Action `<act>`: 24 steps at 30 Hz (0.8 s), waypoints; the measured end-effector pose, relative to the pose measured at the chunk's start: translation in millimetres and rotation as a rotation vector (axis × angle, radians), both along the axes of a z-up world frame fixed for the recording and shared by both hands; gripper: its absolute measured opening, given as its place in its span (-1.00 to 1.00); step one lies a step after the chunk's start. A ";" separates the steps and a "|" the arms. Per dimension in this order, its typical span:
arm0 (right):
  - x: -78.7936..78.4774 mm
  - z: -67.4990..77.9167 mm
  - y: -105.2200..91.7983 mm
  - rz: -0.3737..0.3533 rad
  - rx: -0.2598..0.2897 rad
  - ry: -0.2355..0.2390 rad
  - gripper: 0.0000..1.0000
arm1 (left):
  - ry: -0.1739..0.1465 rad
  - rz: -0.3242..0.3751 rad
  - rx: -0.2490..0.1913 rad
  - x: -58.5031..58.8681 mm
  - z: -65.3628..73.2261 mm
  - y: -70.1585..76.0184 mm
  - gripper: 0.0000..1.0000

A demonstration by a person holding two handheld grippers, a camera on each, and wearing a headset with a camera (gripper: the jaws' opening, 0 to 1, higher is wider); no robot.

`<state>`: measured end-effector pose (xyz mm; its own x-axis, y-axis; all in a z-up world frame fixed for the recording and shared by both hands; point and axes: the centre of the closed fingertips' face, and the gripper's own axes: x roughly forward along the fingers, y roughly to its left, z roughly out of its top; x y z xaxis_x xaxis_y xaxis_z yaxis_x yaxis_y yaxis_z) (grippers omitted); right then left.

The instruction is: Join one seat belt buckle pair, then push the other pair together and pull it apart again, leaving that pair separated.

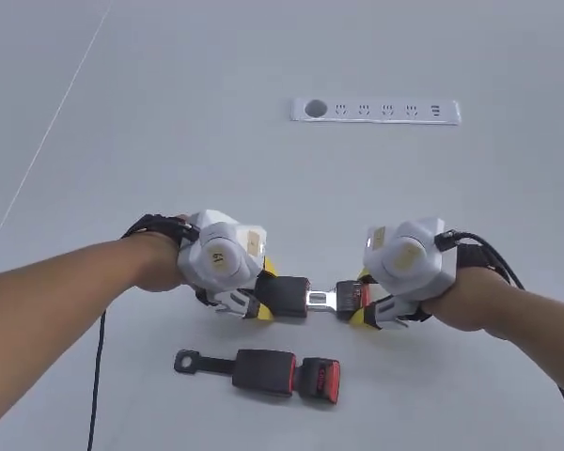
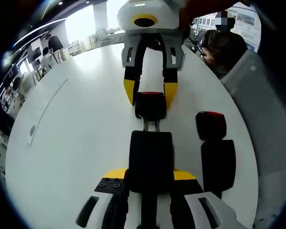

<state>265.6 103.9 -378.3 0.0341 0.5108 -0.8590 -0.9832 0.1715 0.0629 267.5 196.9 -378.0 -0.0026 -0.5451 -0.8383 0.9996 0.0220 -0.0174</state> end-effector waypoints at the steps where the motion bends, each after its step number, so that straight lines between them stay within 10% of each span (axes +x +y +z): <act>1: -0.6 -0.2 1.0 0.005 0.001 -0.003 -0.28 | 0.000 0.002 0.000 -0.1 0.2 -0.3 -0.32; 24: 0.5 -1.8 29.1 -0.001 0.052 -0.010 -0.34 | 0.000 -0.028 0.031 0.4 -3.3 1.2 -0.33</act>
<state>266.1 133.0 -380.2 0.0432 0.5551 -0.8306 -0.9836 0.1695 0.0622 267.9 198.1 -381.3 -0.0171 -0.5189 -0.8547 0.9998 -0.0050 -0.0169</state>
